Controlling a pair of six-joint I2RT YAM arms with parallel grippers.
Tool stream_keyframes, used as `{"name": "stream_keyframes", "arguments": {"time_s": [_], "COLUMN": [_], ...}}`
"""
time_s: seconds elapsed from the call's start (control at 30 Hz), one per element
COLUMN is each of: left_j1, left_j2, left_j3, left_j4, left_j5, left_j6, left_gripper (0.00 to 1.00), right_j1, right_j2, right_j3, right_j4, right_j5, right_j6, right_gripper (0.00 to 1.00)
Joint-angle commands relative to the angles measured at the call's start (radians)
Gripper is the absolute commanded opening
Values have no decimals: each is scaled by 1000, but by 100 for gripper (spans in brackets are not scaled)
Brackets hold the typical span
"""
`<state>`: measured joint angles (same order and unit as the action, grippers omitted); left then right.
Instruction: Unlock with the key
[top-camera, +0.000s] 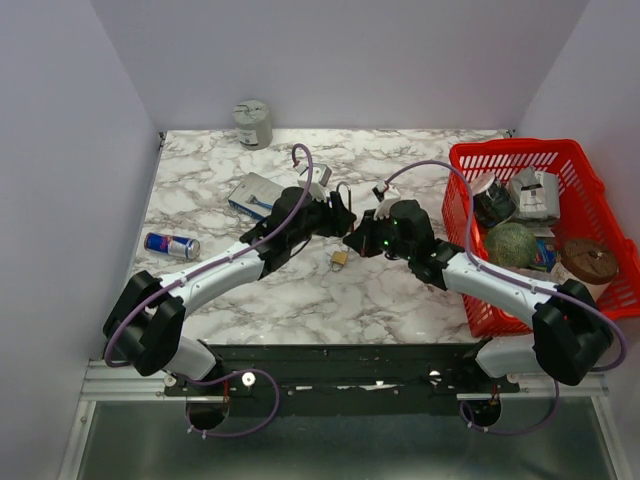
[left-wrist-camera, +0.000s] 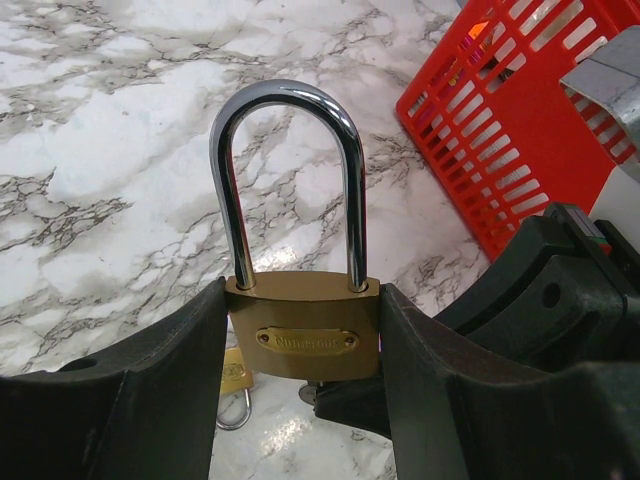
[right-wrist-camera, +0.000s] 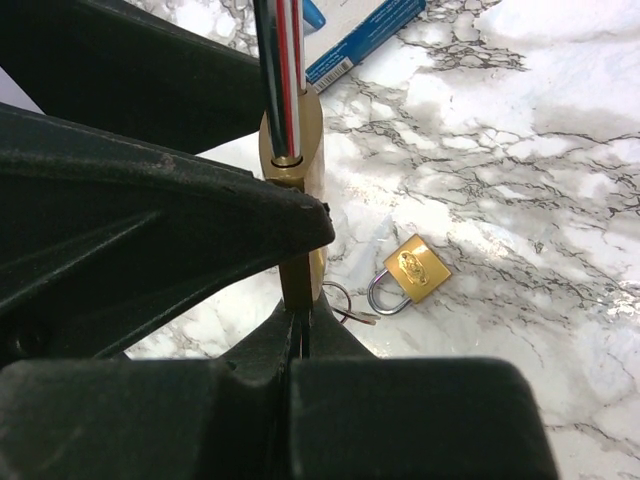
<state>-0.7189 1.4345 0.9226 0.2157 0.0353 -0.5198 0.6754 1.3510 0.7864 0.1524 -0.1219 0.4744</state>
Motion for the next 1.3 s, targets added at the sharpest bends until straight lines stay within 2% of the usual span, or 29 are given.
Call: {"name": "stream_keyframes", "arguments": {"time_s": [0.0,0.63,1.03,1.27], "left_j1": [-71,-142,-125,-154], "left_j2": [-22,-20,-75,-77], "left_j3": [-33,-42,33,-40], "left_j4": [-110,-118,-150,-46], "left_j5": [117,71,34,66], "left_j6": [-11,3,21,-13], "left_gripper": [0,0,0,0], "right_j1": [-59,-86,-85,-85], "right_j2": [-52,-85,-131,-156], "right_j3": [22,14,-102,-81], "right_j4": [268,279,326,277], "right_j5": [84,82,-12,-36], "right_j6": [7,9,-23,46], "right_gripper": [1,1,1,1]}}
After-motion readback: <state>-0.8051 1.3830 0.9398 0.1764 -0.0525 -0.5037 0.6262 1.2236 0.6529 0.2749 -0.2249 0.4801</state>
